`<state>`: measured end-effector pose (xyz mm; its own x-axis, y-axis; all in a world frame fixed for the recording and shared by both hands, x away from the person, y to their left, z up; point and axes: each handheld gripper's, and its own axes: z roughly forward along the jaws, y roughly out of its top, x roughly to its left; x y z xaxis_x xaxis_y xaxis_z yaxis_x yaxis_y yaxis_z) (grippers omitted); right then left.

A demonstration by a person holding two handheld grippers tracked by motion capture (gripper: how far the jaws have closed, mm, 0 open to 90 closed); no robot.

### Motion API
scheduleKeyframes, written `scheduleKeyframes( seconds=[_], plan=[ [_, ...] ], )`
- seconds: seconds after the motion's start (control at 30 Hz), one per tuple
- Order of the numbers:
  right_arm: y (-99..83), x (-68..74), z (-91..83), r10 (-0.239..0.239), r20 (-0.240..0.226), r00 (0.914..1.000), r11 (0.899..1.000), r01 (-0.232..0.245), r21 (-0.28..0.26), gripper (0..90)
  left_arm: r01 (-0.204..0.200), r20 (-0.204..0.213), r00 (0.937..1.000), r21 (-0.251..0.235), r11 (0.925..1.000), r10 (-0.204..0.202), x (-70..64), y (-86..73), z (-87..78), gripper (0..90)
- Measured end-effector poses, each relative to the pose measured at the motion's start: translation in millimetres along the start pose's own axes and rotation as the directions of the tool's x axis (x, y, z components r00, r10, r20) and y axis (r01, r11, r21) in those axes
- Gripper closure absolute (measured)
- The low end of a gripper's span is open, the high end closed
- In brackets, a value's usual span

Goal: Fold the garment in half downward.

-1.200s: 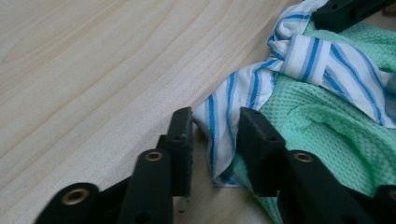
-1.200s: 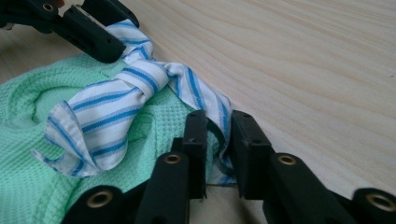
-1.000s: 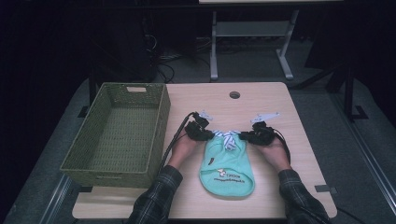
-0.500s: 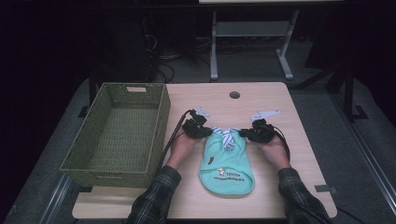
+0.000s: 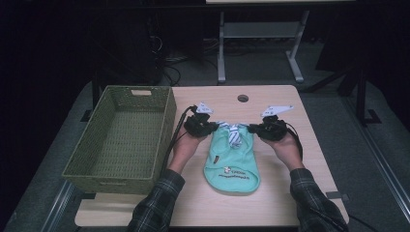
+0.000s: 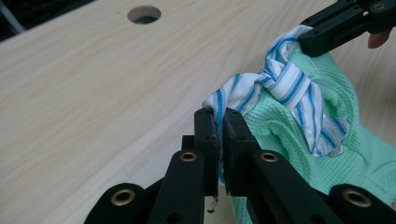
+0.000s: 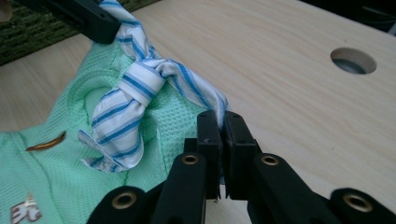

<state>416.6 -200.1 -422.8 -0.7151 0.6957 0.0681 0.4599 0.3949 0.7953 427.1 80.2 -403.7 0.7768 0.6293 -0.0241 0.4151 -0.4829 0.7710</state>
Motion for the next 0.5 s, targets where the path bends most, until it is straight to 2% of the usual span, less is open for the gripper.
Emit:
scheduleKeyframes(
  seconds=[0.2, 0.3, 0.4, 0.5],
  plan=[
    [20.2, 3.1, -17.0, -0.038, 0.027, 0.9989, 0.998, 0.039, -0.048, 86.6, -0.020, -0.036, 0.9992, -0.062, 0.9979, 0.018, -4.9, 18.7, -20.8, 85.7],
    [29.5, 4.5, -24.8, -0.045, 0.042, 0.9981, 0.997, 0.048, -0.067, 86.6, -0.044, -0.056, 0.9976, -0.081, 0.9957, 0.040, -8.5, 26.4, -30.3, 85.6],
    [34.2, 7.2, -30.3, -0.054, 0.054, 0.9971, 0.994, 0.059, -0.090, 86.6, -0.048, -0.070, 0.9967, -0.103, 0.9936, 0.041, -12.5, 27.1, -36.3, 85.6],
    [30.0, 11.9, -31.0, -0.052, 0.056, 0.9971, 0.993, 0.057, -0.102, 86.6, -0.061, -0.081, 0.9953, -0.106, 0.9925, 0.053, -18.3, 22.5, -37.9, 85.4]
  ],
)
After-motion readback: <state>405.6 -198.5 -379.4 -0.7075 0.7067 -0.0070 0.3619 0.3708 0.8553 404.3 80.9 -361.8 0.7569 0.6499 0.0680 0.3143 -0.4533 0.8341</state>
